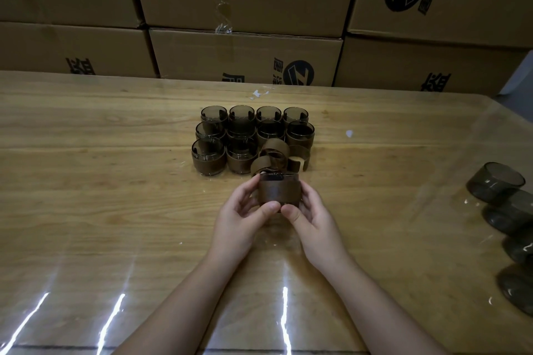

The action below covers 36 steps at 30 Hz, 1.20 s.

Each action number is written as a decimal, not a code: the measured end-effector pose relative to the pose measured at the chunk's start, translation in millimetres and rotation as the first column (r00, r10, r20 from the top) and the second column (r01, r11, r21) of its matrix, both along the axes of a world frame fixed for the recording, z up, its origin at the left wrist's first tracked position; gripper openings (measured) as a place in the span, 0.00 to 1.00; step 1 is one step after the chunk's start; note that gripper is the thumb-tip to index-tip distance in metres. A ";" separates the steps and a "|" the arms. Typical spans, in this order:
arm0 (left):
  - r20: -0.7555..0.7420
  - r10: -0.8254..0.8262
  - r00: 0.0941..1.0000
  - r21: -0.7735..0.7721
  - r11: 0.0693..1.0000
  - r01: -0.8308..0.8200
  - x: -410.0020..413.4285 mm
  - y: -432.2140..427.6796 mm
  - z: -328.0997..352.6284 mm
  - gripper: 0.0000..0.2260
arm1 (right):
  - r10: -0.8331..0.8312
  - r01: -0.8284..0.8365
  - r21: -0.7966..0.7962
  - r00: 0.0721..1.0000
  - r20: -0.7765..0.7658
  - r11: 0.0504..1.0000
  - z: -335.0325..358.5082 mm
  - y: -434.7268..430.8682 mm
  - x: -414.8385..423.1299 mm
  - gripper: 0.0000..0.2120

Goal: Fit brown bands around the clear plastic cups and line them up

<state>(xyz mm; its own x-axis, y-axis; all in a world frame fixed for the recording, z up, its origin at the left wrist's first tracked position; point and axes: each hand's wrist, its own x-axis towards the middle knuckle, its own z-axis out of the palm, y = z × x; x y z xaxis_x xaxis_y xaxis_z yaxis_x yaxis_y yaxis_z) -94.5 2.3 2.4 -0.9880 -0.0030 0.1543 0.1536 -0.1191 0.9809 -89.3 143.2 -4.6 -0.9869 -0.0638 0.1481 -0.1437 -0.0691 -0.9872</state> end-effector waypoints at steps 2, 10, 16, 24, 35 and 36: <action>-0.009 0.009 1.000 -0.019 1.000 -0.009 -0.3 -0.4 -0.3 0.24 | 0.002 -0.002 -0.016 1.000 -0.002 1.000 0.3 -0.7 0.4 0.24; -0.184 -0.029 0.983 -0.269 0.963 -0.022 5.1 1.7 -2.3 0.24 | -0.018 0.018 -0.032 1.000 -0.004 0.999 4.5 8.7 -1.4 0.26; -0.377 0.041 0.925 -0.523 0.815 -0.248 -1.0 -3.9 2.1 0.16 | -0.244 0.250 -0.169 0.968 0.053 0.953 -3.3 24.6 -13.3 0.14; -0.534 -0.247 0.809 -0.834 0.309 -0.456 -44.6 9.7 48.5 0.20 | -0.402 0.426 -0.409 0.904 0.148 0.807 -1.2 38.8 -23.4 0.11; 0.023 -0.372 0.928 -0.965 -0.250 -0.076 -119.2 40.8 62.8 0.23 | -0.404 0.456 -0.453 0.890 0.213 0.766 5.1 46.4 -26.9 0.09; 0.053 -0.373 0.926 -0.947 -0.314 -0.072 -119.7 44.9 62.8 0.24 | -0.403 0.457 -0.449 0.889 0.216 0.768 4.9 46.5 -27.7 0.09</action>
<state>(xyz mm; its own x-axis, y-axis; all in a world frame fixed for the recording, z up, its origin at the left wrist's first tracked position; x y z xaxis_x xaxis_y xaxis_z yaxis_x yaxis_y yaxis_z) -214.1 47.2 65.2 -0.8581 0.5039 -0.0984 0.5133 0.8368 -0.1907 -117.0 189.8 0.3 -0.9047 0.4224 -0.0559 -0.1742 -0.4863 -0.8562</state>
